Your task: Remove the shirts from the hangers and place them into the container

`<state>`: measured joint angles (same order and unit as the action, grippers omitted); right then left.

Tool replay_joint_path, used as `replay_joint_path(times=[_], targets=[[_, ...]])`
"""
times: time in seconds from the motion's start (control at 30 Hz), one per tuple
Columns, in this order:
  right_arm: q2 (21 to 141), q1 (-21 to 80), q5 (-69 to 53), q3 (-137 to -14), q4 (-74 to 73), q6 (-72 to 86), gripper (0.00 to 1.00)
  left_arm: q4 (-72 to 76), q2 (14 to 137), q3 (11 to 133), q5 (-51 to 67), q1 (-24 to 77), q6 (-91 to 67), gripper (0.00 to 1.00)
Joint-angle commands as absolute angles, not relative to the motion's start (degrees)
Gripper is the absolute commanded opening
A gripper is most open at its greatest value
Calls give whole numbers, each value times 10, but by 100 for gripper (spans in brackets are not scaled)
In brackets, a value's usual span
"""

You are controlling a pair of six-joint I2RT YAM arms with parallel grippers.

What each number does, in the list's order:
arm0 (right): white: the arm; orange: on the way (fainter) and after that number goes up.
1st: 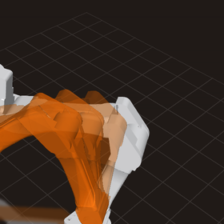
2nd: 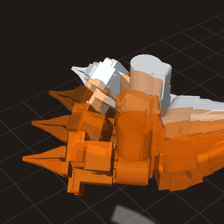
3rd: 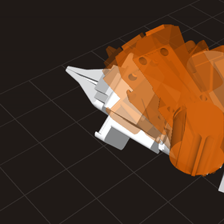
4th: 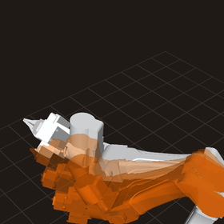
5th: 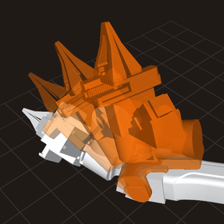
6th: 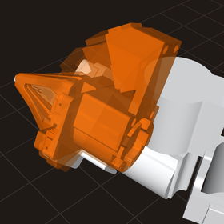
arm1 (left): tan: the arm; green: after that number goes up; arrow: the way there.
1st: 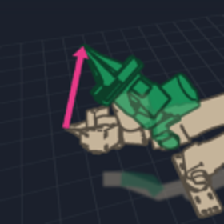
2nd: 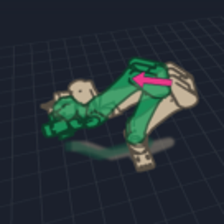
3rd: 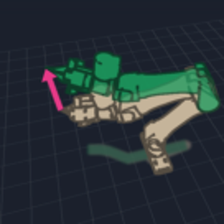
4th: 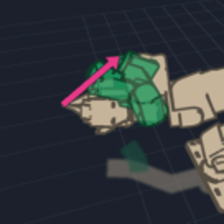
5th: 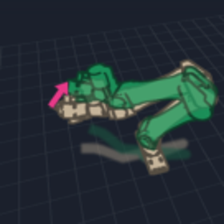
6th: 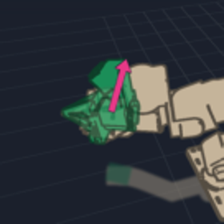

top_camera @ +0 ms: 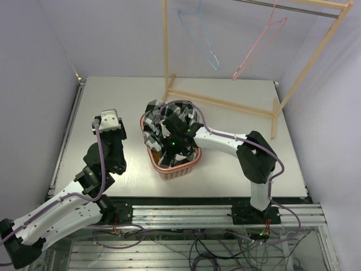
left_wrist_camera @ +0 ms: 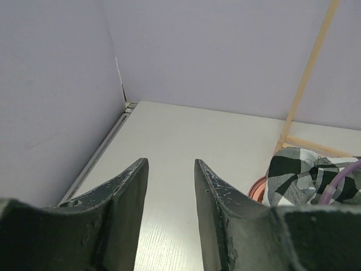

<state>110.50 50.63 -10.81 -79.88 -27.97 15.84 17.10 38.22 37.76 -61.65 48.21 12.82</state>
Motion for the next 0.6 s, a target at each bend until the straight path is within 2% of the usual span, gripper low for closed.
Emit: replay_joint_path(times=[0.0, 0.2, 0.33, 0.47, 0.57], targets=[[1154, 516, -49, -739, -298, 189, 0, 171, 382, 395, -605, 479, 121, 49], [1135, 523, -5, -720, -284, 205, 0, 163, 387, 399, -592, 479, 113, 50], [1104, 527, 15, -737, -287, 205, 5, 143, 399, 407, -550, 479, 103, 54], [1065, 531, 40, -759, -293, 206, 26, 123, 415, 417, -500, 478, 92, 58], [1023, 535, 58, -770, -295, 208, 34, 113, 425, 423, -483, 478, 83, 59]])
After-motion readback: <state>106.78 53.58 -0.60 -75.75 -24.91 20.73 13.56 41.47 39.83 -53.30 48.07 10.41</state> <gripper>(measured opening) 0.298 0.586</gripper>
